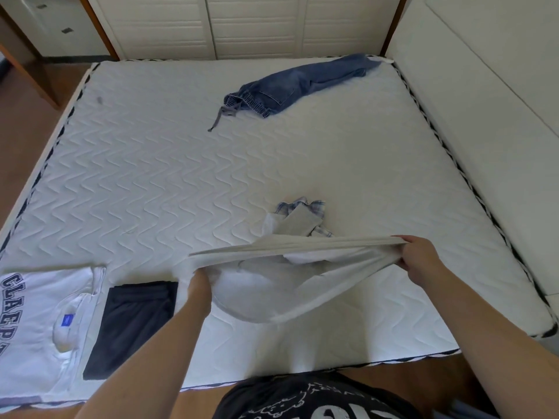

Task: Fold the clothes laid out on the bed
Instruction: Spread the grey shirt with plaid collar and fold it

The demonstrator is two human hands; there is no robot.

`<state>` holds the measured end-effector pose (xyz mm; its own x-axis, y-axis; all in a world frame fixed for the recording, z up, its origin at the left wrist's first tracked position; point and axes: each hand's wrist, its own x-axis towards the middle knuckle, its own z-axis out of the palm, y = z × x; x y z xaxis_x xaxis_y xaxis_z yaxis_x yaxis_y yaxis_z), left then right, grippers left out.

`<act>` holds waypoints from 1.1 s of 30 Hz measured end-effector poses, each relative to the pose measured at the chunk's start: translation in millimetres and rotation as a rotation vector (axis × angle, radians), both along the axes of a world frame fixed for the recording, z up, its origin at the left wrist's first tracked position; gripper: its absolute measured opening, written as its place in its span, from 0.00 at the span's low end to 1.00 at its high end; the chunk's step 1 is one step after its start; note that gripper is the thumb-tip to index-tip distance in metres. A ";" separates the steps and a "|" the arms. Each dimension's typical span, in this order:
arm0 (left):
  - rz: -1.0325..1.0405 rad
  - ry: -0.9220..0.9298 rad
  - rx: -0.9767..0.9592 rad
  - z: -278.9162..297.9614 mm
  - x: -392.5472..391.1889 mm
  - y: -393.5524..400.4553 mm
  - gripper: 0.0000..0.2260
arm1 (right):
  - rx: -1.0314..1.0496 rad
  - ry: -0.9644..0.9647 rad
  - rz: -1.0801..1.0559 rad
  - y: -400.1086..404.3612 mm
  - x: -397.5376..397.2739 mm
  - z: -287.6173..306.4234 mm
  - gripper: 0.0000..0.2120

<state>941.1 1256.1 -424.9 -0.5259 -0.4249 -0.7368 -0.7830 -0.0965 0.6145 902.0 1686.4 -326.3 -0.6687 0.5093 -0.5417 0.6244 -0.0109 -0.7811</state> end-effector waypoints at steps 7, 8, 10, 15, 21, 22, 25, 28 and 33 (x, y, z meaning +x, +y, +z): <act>-0.260 -0.012 0.081 -7.6 6.8 6.3 0.23 | 0.003 0.009 -0.050 17.5 -1.0 2.9 0.21; -0.413 0.007 0.010 -8.5 5.9 -0.6 0.18 | 0.060 0.001 -0.028 24.0 0.5 2.4 0.21; -0.674 0.033 -0.181 -9.8 3.8 -16.5 0.11 | 0.220 -0.018 0.034 39.6 5.7 0.3 0.21; -0.638 0.141 -0.540 11.6 -19.0 -53.6 0.12 | 0.446 -0.102 0.174 72.0 17.1 -1.5 0.14; -0.673 0.110 -0.507 56.2 -54.4 -57.3 0.17 | 0.413 -0.315 0.334 54.7 4.1 2.0 0.11; -0.708 0.110 -0.443 67.2 -61.7 -53.6 0.20 | 0.365 -0.285 0.340 51.0 -0.9 6.5 0.10; -0.784 0.133 -0.320 105.6 -90.9 -44.0 0.25 | 0.173 -0.097 0.303 39.7 -24.5 25.0 0.11; -0.756 0.193 -0.246 155.7 -127.5 -38.2 0.22 | 0.061 0.066 0.252 32.1 -61.8 56.0 0.14; -0.618 0.356 -0.180 253.6 -193.4 -37.6 0.11 | -0.034 0.299 0.191 40.4 -132.3 127.7 0.16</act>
<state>747.7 1218.5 -171.3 -0.9031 -0.0714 -0.4235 -0.4117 0.4246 0.8063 769.7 1726.8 -198.6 -0.8817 0.3446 -0.3222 0.3616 0.0550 -0.9307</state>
